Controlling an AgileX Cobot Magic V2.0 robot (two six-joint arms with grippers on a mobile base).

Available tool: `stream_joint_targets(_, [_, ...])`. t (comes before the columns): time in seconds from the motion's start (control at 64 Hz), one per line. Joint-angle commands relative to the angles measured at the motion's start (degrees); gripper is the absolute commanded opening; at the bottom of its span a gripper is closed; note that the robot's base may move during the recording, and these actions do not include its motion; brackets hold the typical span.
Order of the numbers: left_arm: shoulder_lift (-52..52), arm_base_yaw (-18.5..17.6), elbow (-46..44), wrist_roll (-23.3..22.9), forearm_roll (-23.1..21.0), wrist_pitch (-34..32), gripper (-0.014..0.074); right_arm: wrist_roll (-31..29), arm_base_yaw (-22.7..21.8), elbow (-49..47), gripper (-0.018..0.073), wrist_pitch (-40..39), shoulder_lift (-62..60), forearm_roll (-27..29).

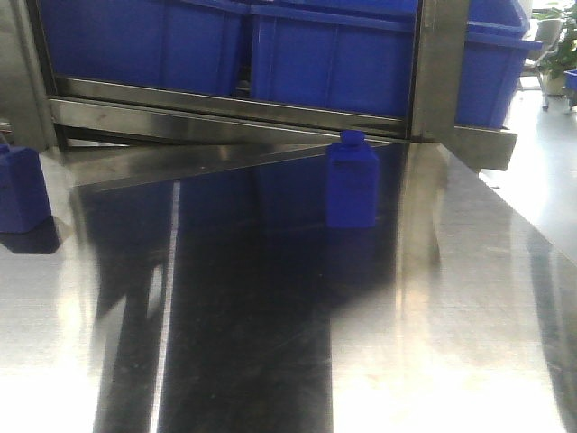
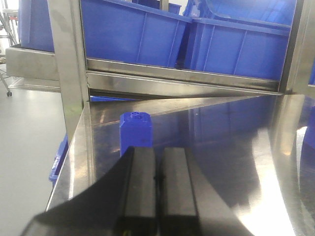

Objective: Pick and sort blue part to right shelf
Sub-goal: 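Move the left gripper down over the blue part near the table edge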

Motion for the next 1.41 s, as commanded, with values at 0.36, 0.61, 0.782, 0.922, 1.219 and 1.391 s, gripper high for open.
stream_joint_targets(0.36, [-1.2,0.0,1.4,0.2,-0.3,-6.0,0.0125,-0.3,-0.2,-1.3,0.0032,-5.2,-1.3,0.1])
stream_joint_targets(0.61, [-1.2,0.0,1.4,0.2,-0.4,-11.1,0.0125,-0.3,-0.2,-1.3,0.0032,-5.2,-1.3,0.1])
stream_joint_targets(0.782, [-0.9,0.0,-1.7,0.2,-0.4,-24.1,0.0125,-0.3,-0.2,-1.3,0.0032,-5.2,-1.3,0.1])
stream_joint_targets(0.922, [4.2,0.0,-14.6,0.2,3.5,-9.8,0.0127,-0.3,-0.2,-1.3,0.0032,-5.2,-1.3,0.1])
stream_joint_targets(1.219, [25.9,0.0,-37.5,0.2,4.8,10.1,0.035,-0.3,-0.2,-1.3,0.0032,-5.2,-1.3,0.1])
stream_joint_targets(1.391, [37.1,0.0,-43.2,0.2,4.1,16.0,0.0511,-0.3,-0.2,-1.3,0.0032,-5.2,-1.3,0.1])
